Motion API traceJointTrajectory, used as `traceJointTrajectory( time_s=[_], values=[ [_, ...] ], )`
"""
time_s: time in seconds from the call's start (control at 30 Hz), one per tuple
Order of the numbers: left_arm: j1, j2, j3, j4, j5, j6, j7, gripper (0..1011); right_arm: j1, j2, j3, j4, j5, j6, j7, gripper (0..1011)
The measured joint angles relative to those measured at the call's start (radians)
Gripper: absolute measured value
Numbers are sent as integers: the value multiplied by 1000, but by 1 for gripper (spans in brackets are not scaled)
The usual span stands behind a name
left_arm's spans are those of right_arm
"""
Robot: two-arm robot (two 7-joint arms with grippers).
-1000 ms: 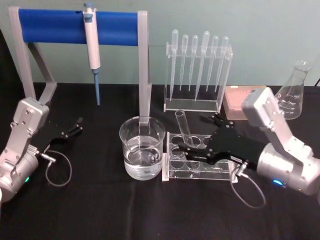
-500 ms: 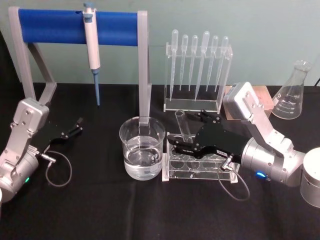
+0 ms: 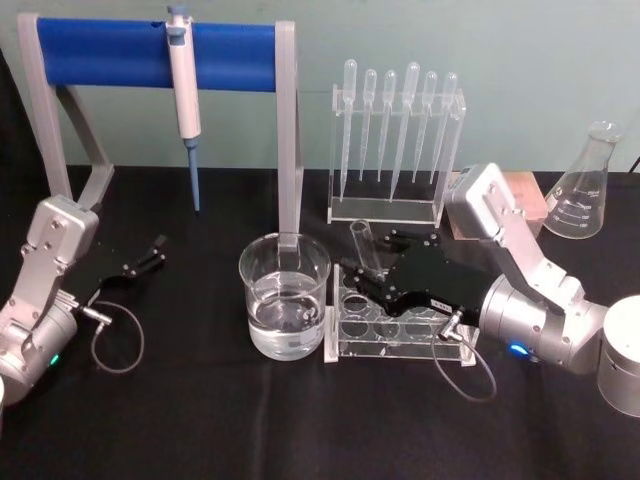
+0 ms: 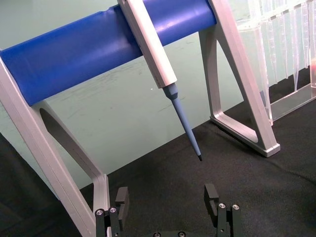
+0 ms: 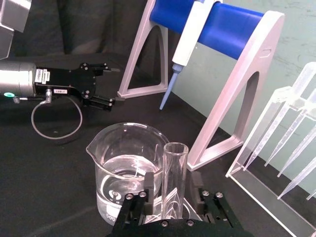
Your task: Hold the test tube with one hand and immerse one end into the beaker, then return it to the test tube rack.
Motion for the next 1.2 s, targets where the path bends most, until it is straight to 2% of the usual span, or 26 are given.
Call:
traceJointTrajectory(
  time_s=[0.27, 0.43, 0.8, 0.93, 1.2],
  values=[
    [0, 0, 0, 0, 0, 0, 0, 1000, -23, -5, 27, -24, 5, 2, -4, 228],
    [0, 0, 0, 0, 0, 0, 0, 1000, -43, -9, 52, -47, 28, 1, -10, 225],
    [0, 0, 0, 0, 0, 0, 0, 1000, -129, -35, 171, -164, 178, -20, -65, 225],
    [0, 0, 0, 0, 0, 0, 0, 1000, -140, -36, 189, -197, 202, -21, -90, 224],
    [0, 0, 0, 0, 0, 0, 0, 1000, -144, -35, 192, -210, 211, -15, -113, 224]
  ],
)
